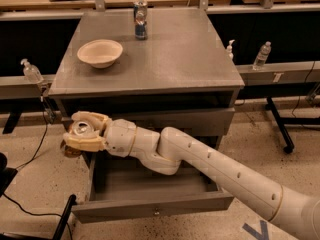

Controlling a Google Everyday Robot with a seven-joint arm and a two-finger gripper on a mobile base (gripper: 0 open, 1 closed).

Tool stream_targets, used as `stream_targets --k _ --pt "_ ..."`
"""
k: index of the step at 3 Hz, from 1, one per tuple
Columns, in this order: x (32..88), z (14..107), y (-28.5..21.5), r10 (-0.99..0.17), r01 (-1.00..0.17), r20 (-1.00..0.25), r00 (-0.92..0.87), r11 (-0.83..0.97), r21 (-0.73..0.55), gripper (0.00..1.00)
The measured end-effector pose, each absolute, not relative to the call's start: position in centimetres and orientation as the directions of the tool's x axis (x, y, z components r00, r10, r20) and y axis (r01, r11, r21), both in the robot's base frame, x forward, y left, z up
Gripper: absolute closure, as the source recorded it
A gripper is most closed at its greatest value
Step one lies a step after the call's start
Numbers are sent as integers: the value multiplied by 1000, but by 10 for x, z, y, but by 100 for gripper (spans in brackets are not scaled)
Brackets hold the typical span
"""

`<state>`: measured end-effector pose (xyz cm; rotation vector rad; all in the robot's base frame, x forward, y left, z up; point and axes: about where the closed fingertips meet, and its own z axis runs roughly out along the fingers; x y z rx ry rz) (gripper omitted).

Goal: Place orange can into middle drawer

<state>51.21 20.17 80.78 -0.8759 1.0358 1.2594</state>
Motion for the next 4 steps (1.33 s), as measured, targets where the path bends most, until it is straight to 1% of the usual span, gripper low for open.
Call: stream_targets --k 1,2,3,4 --pt "513 804 200 307 -991 -952 11 131 31 100" --pt "517 762 173 75 -969 -997 -16 246 34 100" --pt "522 712 133 -96 -948 -994 -55 316 22 100" --pt "533 681 123 -137 -948 -989 -51 319 5 100"
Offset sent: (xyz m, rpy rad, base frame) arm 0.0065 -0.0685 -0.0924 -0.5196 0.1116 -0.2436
